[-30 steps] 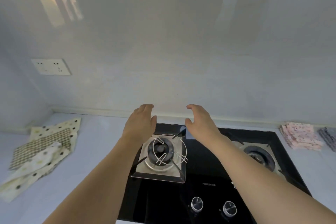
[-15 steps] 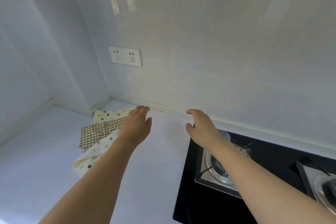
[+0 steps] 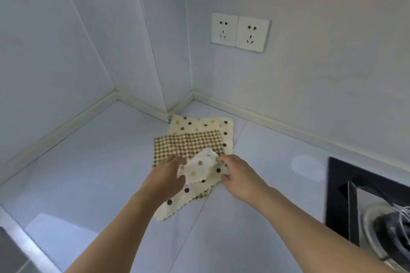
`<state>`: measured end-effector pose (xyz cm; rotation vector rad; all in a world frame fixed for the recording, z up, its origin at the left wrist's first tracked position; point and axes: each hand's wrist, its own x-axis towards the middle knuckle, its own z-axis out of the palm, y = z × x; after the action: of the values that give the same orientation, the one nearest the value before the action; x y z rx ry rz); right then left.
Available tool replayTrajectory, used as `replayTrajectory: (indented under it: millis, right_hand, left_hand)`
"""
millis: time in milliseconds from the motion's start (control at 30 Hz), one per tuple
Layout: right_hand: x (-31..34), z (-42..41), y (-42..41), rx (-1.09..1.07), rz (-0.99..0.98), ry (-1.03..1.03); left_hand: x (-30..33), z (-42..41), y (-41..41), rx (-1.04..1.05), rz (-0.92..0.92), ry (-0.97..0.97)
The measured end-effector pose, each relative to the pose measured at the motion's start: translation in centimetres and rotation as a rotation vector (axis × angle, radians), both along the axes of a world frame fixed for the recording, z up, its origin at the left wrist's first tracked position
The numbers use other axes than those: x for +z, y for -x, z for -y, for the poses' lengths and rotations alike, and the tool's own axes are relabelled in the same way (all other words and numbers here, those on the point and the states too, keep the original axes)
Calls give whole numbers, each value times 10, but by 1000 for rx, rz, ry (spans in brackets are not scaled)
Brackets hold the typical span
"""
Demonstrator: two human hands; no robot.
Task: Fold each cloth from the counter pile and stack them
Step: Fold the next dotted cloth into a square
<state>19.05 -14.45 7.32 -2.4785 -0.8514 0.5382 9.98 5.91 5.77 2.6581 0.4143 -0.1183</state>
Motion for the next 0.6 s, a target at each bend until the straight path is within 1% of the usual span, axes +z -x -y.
replayTrajectory:
  millis: [133,167,233,333,400,467,533,600]
  right_hand:
    - [-55,-30,-28,157,138,85]
    - [-66,-33,-33,191,162,97]
    - [-84,-35,-40,205,171,80]
    - [-100,-36,-48,159,232,-44]
    - [-100,-38,-49,144,283,-130]
    - [-95,-39,-46,123,320,-210]
    - [-85,-39,-37,60,292,-317]
    - [-74,-35,-19,-9,203,-421]
  left_hand:
    - [-47,-20,-2,-153,-47,20]
    - [-56,-23,-2,-182,-17,-15]
    - [-73,-29,-1,-222,98,-106]
    - [-91,-34,-3,-246,261,-203]
    - [-97,-34,-3,-258,353,-276]
    - [-100,-34,-1,-224,443,-337]
    - [-98,-33,2,-174,510,-364]
    - [-88,-23,10,-115,542,-349]
